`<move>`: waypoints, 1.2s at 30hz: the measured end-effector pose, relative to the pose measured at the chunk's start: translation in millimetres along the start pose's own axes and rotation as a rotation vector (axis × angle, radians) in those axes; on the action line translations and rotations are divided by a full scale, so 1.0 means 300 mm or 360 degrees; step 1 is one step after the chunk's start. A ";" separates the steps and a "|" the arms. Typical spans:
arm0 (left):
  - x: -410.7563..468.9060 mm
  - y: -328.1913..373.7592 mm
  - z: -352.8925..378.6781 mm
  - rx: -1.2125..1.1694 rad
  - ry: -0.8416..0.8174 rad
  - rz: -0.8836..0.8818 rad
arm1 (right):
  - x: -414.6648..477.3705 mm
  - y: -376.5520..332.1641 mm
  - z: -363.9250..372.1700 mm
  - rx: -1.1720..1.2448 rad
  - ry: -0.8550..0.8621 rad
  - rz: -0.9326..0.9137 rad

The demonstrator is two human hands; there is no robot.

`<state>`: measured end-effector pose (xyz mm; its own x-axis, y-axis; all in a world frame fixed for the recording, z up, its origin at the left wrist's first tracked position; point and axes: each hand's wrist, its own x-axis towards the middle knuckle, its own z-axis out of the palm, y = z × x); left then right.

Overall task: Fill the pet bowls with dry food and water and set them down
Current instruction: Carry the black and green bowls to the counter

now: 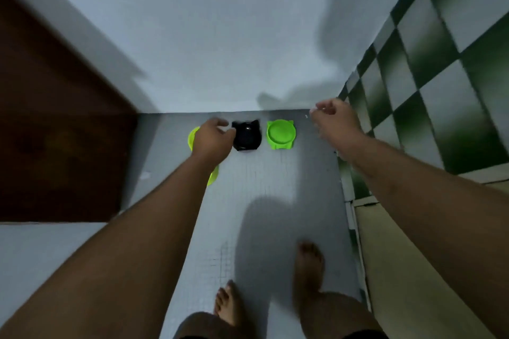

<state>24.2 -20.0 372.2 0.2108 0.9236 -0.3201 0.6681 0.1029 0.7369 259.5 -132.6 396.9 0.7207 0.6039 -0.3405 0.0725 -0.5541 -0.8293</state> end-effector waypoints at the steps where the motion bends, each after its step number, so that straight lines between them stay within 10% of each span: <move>1: 0.067 -0.059 0.063 -0.0011 0.0010 -0.0026 | 0.066 0.068 0.051 -0.0002 0.0002 -0.0007; 18: 0.873 -0.774 0.798 0.0121 0.0102 -0.0214 | 0.945 0.995 0.670 -0.0351 -0.0065 0.0182; 36: 0.944 -0.820 0.841 0.0114 0.0244 -0.0137 | 1.014 1.012 0.759 -0.0436 0.0288 0.0298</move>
<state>99.6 123.2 -49.8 0.0433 0.9585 -0.2817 0.7293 0.1624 0.6646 343.7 13.3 -59.4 0.8473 0.3802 -0.3707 0.0921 -0.7927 -0.6026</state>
